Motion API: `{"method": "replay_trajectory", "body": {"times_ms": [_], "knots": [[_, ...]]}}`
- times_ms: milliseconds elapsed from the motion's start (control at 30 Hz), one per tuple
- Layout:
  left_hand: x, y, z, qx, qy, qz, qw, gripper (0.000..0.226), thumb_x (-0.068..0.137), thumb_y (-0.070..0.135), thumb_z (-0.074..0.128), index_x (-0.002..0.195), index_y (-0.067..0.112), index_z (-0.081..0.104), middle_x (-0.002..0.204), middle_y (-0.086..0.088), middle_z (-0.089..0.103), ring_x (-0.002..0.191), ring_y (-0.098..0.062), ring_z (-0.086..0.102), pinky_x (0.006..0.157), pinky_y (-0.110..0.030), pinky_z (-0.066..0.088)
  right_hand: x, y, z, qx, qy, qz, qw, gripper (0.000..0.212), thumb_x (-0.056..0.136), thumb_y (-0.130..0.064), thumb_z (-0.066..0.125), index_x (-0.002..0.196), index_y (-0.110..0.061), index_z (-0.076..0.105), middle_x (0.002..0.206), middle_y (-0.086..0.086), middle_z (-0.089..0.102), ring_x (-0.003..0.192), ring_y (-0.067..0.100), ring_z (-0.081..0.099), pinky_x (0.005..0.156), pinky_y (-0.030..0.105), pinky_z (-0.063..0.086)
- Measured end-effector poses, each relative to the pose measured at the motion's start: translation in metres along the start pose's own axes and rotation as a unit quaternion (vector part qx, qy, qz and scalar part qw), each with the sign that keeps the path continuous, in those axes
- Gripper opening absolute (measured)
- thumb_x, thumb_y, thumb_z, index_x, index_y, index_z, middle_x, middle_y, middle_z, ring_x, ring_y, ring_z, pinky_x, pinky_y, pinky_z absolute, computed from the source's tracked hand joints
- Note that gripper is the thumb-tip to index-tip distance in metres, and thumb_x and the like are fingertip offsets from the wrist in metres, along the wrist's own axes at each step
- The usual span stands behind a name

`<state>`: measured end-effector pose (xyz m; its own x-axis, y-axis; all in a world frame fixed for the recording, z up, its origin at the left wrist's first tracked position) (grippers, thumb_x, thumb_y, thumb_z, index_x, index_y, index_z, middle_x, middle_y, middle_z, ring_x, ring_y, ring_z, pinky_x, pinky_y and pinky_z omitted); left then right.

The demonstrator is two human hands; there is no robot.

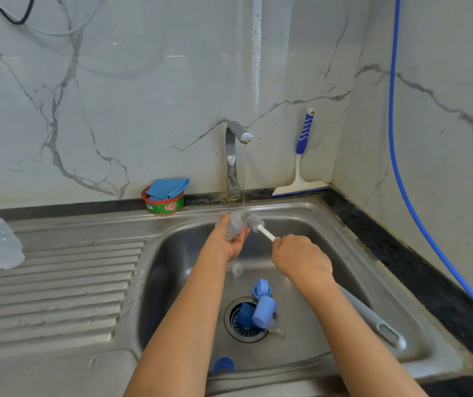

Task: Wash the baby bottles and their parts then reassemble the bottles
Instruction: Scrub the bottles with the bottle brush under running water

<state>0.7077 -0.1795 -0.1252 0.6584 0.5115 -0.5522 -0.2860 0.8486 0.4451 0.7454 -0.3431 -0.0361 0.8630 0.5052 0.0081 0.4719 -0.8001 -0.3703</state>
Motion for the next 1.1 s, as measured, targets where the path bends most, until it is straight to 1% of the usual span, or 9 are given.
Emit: {"method": "replay_trajectory", "body": {"times_ms": [267,367,567,700,800,867,933,1000,1100], "knots": [[-0.009,0.029,-0.012,0.151,0.003,0.109,0.983,0.055,0.085,0.033,0.071,0.126,0.024,0.036,0.109,-0.018,0.053,0.086,-0.033,0.061,0.066,-0.045,0.056,-0.002,-0.014,0.015,-0.054,-0.035,-0.049,0.997,0.037,0.101,-0.037,0.030,0.103,-0.013,0.058,0.079,0.000,0.050,0.072,0.018,0.052,0.061,0.028,0.040],[-0.018,0.030,-0.009,0.164,-0.019,0.119,0.979,0.057,0.086,0.032,0.070,0.129,0.022,0.033,0.113,-0.022,0.051,0.086,-0.036,0.063,0.073,-0.056,0.056,-0.001,-0.022,0.029,-0.004,-0.065,-0.068,0.996,0.037,0.100,-0.038,0.031,0.092,-0.013,0.056,0.075,0.000,0.048,0.072,0.020,0.052,0.063,0.030,0.042],[-0.030,0.009,-0.009,0.133,-0.057,0.121,0.982,0.062,0.086,0.029,0.069,0.133,0.017,0.031,0.118,-0.024,0.052,0.097,-0.035,0.064,0.069,-0.046,0.060,-0.007,-0.029,0.051,0.165,-0.182,-0.043,0.968,0.038,0.100,-0.032,0.030,0.072,-0.011,0.045,0.059,0.001,0.039,0.044,0.012,0.033,0.042,0.022,0.027],[-0.033,0.007,-0.004,0.129,-0.076,0.130,0.980,0.065,0.088,0.050,0.059,0.137,0.019,0.030,0.121,-0.022,0.052,0.098,-0.034,0.063,0.072,-0.046,0.059,-0.023,-0.029,0.074,0.353,-0.350,0.049,0.866,0.041,0.098,-0.039,0.034,0.063,-0.018,0.037,0.047,-0.006,0.026,0.032,0.006,0.018,0.032,0.014,0.015],[-0.038,0.006,0.003,-0.020,-0.161,0.071,0.984,0.061,0.095,0.060,0.037,0.139,0.018,0.035,0.131,-0.027,0.046,0.111,-0.045,0.055,0.079,-0.057,0.050,-0.035,-0.040,0.085,0.485,-0.464,0.087,0.736,0.044,0.100,-0.036,0.034,0.059,-0.021,0.033,0.042,-0.010,0.023,0.027,0.001,0.017,0.027,0.010,0.012],[-0.045,0.014,0.004,-0.111,-0.187,0.065,0.974,0.058,0.096,0.053,0.042,0.139,0.015,0.037,0.134,-0.028,0.047,0.109,-0.044,0.057,0.078,-0.057,0.052,-0.041,-0.049,0.088,0.527,-0.510,0.094,0.673,0.048,0.101,-0.039,0.033,0.057,-0.020,0.035,0.041,-0.010,0.024,0.026,0.001,0.019,0.026,0.009,0.011],[-0.047,0.018,0.004,-0.110,-0.182,0.072,0.974,0.060,0.093,0.050,0.052,0.137,0.011,0.043,0.121,-0.022,0.061,0.098,-0.033,0.065,0.071,-0.044,0.059,-0.042,-0.051,0.090,0.508,-0.510,0.086,0.689,0.049,0.101,-0.041,0.032,0.056,-0.021,0.035,0.042,-0.010,0.023,0.027,0.001,0.018,0.027,0.010,0.010],[-0.045,0.019,0.000,-0.053,-0.153,0.086,0.983,0.060,0.091,0.053,0.054,0.131,0.009,0.049,0.102,-0.015,0.069,0.085,-0.024,0.068,0.068,-0.034,0.059,-0.038,-0.045,0.089,0.434,-0.461,0.065,0.771,0.048,0.101,-0.042,0.031,0.058,-0.021,0.034,0.045,-0.009,0.023,0.031,0.002,0.016,0.029,0.012,0.010],[-0.036,0.020,-0.022,0.103,-0.044,0.134,0.985,0.055,0.093,0.054,0.049,0.124,0.009,0.053,0.099,-0.011,0.068,0.083,-0.021,0.066,0.067,-0.033,0.053,-0.027,-0.031,0.082,0.284,-0.354,0.035,0.890,0.042,0.098,-0.042,0.034,0.064,-0.019,0.038,0.047,-0.006,0.027,0.035,0.007,0.019,0.034,0.015,0.016]]}}
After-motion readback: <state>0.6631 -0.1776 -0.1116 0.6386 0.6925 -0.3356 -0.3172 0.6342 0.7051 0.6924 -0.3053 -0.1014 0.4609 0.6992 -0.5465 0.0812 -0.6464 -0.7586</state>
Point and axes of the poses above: each hand's wrist, its own x-axis towards the middle knuckle, its own z-axis out of the palm, y = z × x, the point moved 9 cm from there along x, towards the middle knuckle
